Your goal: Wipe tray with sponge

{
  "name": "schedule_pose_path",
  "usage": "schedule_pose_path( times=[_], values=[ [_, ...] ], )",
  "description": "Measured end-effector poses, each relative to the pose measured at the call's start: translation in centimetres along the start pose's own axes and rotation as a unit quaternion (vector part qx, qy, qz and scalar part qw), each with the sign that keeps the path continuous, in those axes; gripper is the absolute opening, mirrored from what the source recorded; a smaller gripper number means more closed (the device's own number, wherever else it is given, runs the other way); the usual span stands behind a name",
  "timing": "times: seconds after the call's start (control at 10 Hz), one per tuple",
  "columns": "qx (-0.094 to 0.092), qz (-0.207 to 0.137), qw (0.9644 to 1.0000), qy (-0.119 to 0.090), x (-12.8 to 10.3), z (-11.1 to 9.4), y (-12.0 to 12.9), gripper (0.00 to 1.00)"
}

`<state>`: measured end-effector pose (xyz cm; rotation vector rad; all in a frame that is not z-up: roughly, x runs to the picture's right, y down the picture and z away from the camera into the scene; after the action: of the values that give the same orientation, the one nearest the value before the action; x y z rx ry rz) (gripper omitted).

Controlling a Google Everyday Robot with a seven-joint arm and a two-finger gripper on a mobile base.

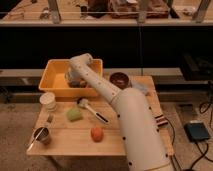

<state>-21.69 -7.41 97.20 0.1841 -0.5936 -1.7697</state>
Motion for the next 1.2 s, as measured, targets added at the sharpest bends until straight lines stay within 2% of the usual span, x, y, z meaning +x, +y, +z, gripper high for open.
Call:
schedule_pose_path(
  times=[0.3,0.6,0.7,0.8,1.0,1.2],
  values=[
    [0.004,-0.004,1.0000,0.004,2.0,0.7,-1.2,0.20],
    [0.020,-0.022,0.9995,0.002,3.9,2.8,-6.3,0.20],
    [0.029,-0.037,0.9989,0.001,4.2,3.5,-9.1,0.20],
    [0.032,-0.049,0.9983,0.000,4.1,3.9,-10.7,0.20],
    [0.034,-0.057,0.9978,-0.002,3.6,3.9,-11.6,0.20],
    [0.033,-0.056,0.9978,-0.010,2.5,3.9,-11.4,0.20]
  ],
)
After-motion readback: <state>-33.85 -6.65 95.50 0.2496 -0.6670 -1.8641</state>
